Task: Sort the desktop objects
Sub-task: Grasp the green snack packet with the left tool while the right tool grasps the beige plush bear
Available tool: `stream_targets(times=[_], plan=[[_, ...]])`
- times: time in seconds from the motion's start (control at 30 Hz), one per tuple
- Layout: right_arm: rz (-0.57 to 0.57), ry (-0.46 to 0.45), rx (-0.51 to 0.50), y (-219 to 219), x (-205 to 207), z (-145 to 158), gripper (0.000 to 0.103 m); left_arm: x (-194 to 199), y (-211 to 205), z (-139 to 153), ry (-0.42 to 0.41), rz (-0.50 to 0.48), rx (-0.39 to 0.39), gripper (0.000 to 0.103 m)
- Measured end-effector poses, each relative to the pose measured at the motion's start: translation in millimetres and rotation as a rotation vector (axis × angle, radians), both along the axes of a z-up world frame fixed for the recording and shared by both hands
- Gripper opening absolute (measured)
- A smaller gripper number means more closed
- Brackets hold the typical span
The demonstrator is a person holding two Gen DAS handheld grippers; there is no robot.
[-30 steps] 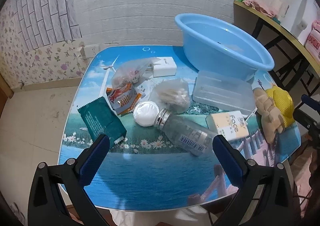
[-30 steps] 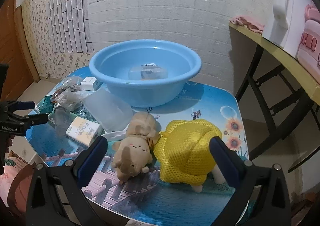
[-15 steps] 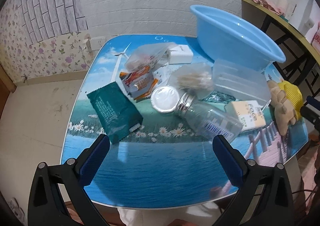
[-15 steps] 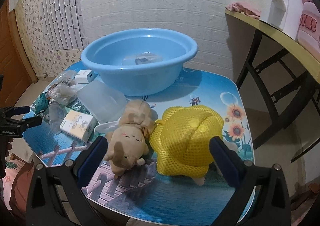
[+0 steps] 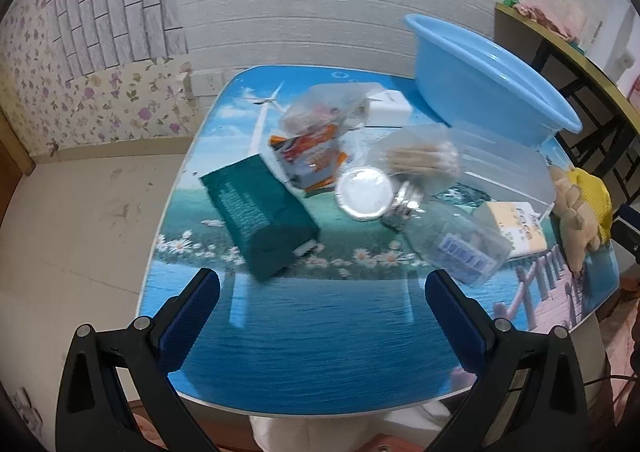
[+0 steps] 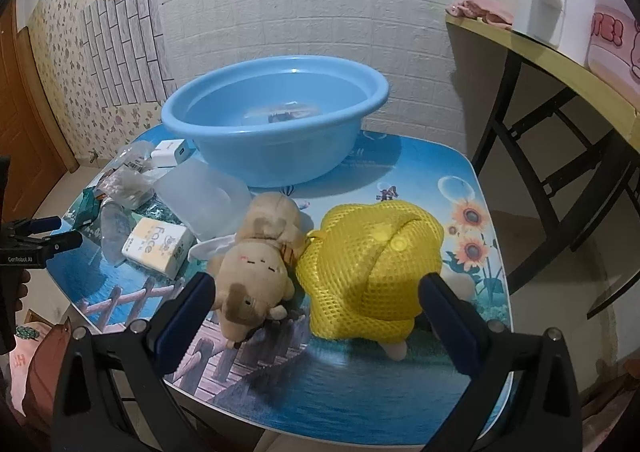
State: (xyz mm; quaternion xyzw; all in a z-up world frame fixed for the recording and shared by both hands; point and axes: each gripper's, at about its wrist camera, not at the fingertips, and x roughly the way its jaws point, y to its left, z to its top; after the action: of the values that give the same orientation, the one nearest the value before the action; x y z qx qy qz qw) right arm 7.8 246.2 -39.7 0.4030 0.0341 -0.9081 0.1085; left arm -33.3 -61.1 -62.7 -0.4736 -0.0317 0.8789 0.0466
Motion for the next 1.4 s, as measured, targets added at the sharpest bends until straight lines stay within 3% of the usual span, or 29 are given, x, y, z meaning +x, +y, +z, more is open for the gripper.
stream_targets(times=[0.47, 0.7, 0.77, 0.83, 1.0, 1.2, 1.3, 1.4], plan=[[-0.034, -0.027, -0.050, 3.0, -4.3, -2.0, 0.103, -21.6, -30.2, -16.5, -0.028, 0.073, -0.013, 0.103], [-0.022, -0.010, -0.062, -7.4, -7.9, 2.4, 0.097, -34.4, -35.6, -15.8, -0.009, 0.096, 0.037, 0.102], [-0.021, -0.009, -0.080, -9.1, -8.8, 3.5, 0.096, -37.6, -33.2, -14.6, -0.006, 0.084, 0.040, 0.096], [-0.004, -0.013, -0.084, -15.8, -10.2, 2.8, 0.094, -39.8, -27.8, -12.8, 0.003, 0.057, 0.011, 0.073], [0.033, -0.032, -0.037, -34.1, -14.2, -6.4, 0.092, -45.0, -23.1, -11.6, 0.011, 0.042, -0.044, 0.049], [0.072, -0.043, 0.016, -50.6, -15.5, -15.9, 0.091, -42.7, -27.9, -9.4, 0.007, 0.038, -0.017, 0.047], [0.111, -0.081, 0.006, -55.5, -17.3, -22.3, 0.064, -36.4, -24.7, -8.9, 0.006, 0.030, -0.021, 0.047], [0.090, -0.082, 0.031, -52.2, -18.4, -26.6, 0.047, -30.1, -22.3, -7.8, 0.001, 0.028, -0.008, 0.047]])
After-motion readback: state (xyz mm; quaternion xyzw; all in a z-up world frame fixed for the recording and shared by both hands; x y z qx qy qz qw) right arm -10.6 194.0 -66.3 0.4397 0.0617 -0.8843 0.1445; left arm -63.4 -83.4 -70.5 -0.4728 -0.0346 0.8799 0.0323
